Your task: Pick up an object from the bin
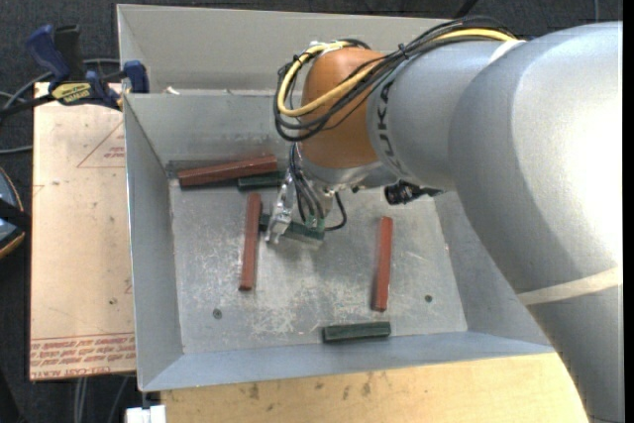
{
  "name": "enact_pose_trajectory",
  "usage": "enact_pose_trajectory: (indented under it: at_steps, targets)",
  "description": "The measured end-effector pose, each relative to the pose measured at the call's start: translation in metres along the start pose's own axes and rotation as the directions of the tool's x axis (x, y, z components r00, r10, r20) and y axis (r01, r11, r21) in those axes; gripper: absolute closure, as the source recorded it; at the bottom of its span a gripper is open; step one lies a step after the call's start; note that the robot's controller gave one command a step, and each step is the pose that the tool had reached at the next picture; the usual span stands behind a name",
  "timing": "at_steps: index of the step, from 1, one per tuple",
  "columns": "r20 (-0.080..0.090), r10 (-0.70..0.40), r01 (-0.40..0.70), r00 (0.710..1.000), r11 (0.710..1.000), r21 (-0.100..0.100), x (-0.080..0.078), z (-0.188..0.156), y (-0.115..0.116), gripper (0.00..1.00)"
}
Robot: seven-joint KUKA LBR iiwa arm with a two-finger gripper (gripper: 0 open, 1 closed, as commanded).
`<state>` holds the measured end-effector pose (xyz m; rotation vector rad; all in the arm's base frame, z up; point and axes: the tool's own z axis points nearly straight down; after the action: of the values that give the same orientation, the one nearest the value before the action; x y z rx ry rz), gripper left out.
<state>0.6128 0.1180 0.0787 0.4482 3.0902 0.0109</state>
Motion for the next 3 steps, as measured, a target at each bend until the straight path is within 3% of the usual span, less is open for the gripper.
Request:
enact_pose_trajectory:
  at_steps: [2,3]
  targets:
    - [-0.004,0.0,0.0,1.0,1.0,0.002,0.001,-0.003,-0.001,1.0]
    - [-0.019,0.0,0.0,1.0,1.0,0.01,0.005,-0.02,-0.003,1.0]
